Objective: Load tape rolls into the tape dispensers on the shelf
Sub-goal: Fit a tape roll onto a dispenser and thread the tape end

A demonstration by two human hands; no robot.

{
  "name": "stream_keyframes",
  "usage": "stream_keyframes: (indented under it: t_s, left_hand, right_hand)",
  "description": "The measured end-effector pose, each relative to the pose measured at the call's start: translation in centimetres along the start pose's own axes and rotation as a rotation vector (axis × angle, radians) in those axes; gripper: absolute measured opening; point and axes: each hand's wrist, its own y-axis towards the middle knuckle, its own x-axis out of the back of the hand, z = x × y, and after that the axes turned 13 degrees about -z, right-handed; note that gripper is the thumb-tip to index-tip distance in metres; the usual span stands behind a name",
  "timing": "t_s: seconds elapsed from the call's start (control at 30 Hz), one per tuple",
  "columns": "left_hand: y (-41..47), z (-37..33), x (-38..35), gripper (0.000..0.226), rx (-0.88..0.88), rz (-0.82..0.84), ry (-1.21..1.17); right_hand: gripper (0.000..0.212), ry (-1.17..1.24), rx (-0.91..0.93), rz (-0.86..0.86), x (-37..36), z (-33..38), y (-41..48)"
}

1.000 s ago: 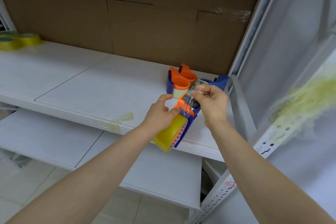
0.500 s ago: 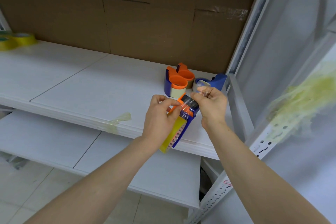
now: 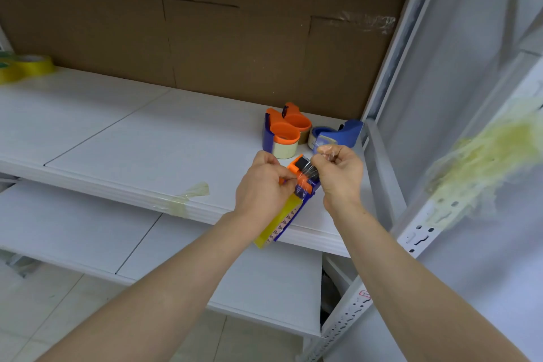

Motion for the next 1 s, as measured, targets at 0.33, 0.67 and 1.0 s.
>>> stream_keyframes:
  t_s: [0.33, 0.67, 1.0]
  left_hand:
    - [0.55, -0.14, -0.22, 0.046, 0.197, -0.048, -0.023]
    - [0.32, -0.22, 0.25, 0.033, 0.209, 0.117, 0.002]
    - [-0.04, 0.14, 0.73, 0.036, 0.228, 0.138, -0.086]
  right_hand:
    - [0.013, -0.094, 0.093, 0.048, -0.22, 0.38, 0.23]
    - [0.024, -0.168, 0.201, 0.12, -0.53, 0.75, 0.22]
    - [0.01, -0.243, 0.348, 0.15, -0.33, 0.77, -0.3]
